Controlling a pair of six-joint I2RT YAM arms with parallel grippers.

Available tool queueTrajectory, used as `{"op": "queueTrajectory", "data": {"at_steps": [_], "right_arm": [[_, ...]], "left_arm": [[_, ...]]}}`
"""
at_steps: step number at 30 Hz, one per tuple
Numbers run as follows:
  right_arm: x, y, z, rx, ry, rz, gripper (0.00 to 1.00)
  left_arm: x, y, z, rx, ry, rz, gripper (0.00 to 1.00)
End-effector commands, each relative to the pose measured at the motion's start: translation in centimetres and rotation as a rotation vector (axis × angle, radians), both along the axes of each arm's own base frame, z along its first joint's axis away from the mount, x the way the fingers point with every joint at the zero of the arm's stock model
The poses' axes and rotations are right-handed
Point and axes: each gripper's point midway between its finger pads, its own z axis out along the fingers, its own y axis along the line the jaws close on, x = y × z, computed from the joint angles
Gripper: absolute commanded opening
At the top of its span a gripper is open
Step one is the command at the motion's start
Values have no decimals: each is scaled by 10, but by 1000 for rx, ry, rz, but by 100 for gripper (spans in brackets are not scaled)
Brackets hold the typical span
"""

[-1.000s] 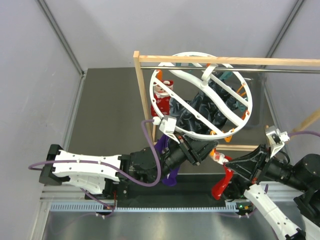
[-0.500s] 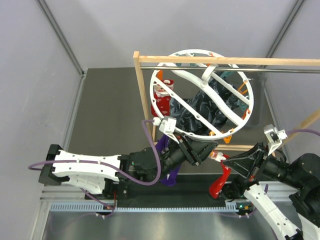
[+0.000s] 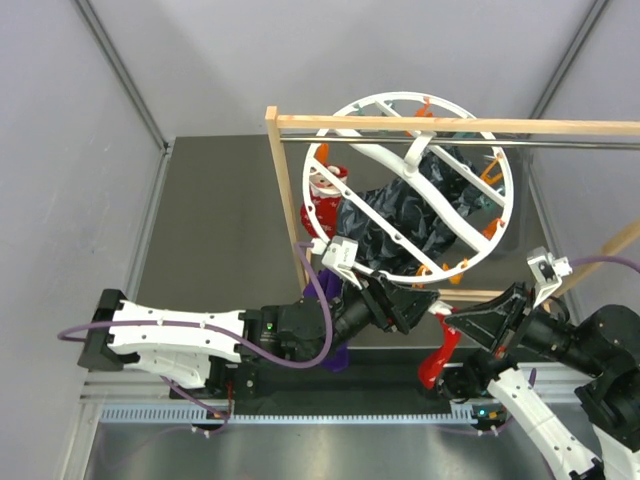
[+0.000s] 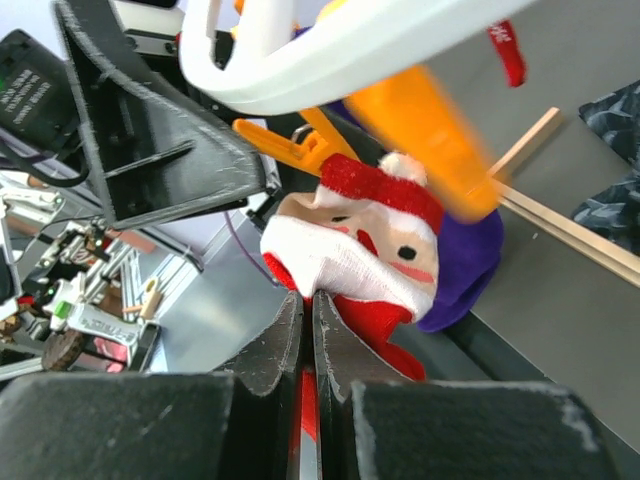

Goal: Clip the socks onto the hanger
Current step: Clamp the sock onto the hanger.

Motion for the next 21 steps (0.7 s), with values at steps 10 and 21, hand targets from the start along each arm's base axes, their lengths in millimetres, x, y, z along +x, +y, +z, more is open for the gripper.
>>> {"op": "queueTrajectory", "data": {"at_steps": [10,21], "right_arm": [[12,-12,-13,-78,-26,-87,2],[19,-15,-15,-88,-38,-126,7]], "left_arm": [[-5,11,1,-13,2,-42,99],[-33,14,-4,-31,-25,-204,99]]}}
